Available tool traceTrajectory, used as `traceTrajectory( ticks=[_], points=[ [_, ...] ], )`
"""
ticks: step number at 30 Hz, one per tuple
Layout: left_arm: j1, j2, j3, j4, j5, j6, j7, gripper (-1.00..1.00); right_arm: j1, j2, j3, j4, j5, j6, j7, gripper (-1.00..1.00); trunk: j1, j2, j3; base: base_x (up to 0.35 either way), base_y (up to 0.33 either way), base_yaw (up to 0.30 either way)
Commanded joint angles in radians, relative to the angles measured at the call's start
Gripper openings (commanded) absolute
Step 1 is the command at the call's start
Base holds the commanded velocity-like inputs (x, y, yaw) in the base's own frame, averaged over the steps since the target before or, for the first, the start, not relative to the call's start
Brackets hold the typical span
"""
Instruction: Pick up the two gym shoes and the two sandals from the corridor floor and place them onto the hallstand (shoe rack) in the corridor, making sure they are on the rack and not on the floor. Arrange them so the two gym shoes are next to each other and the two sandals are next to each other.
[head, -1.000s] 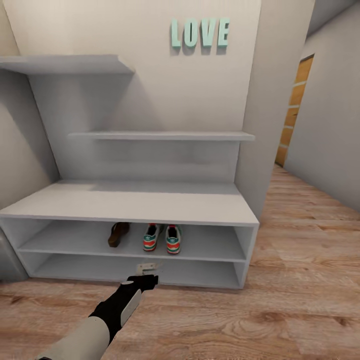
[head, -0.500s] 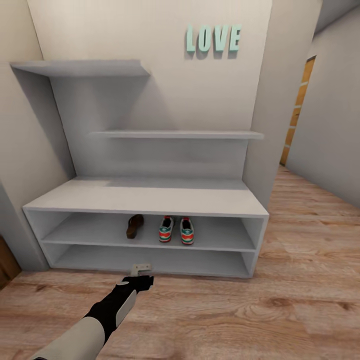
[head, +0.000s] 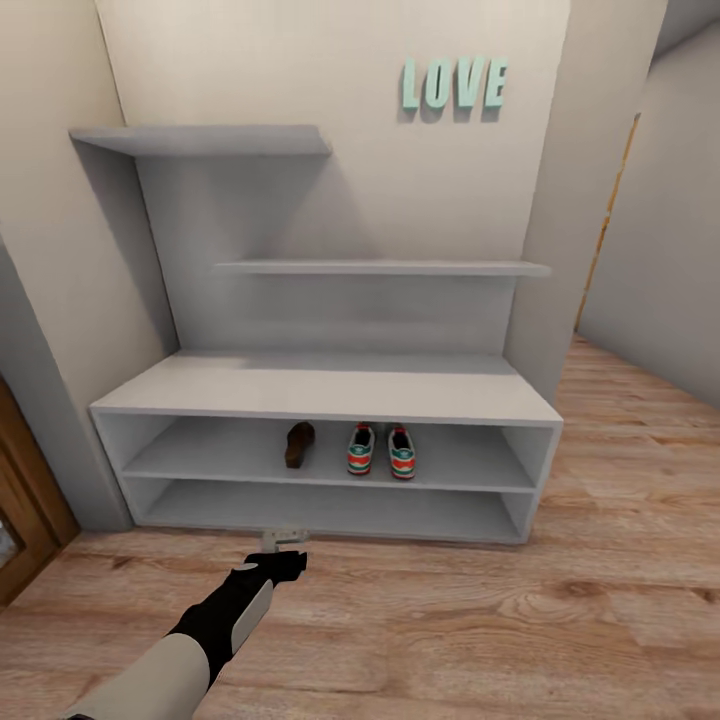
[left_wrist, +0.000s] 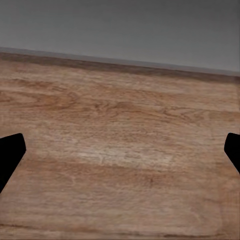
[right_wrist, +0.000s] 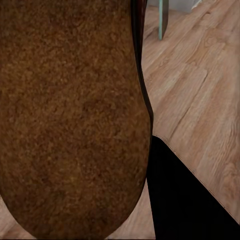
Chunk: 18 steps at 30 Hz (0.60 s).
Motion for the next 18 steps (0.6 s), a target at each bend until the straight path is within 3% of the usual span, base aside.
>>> traceTrajectory(
  ticks=[1,18],
  points=[
    [0.0,0.001,-0.008,-0.002,0.011,0.004,0.008,1.0,-0.001,0.0,-0.001,-0.002,0.003,0.007,0.001,-1.0,0.0,0.0,-0.001,-0.005,0.313,0.0],
    [0.0,0.001,-0.008,-0.002,0.011,0.004,0.008,1.0,-0.001,0.001,-0.001,-0.002,0.003,0.006,0.001,-1.0,0.0,0.0,-0.001,-0.013,0.346,0.0]
  ],
)
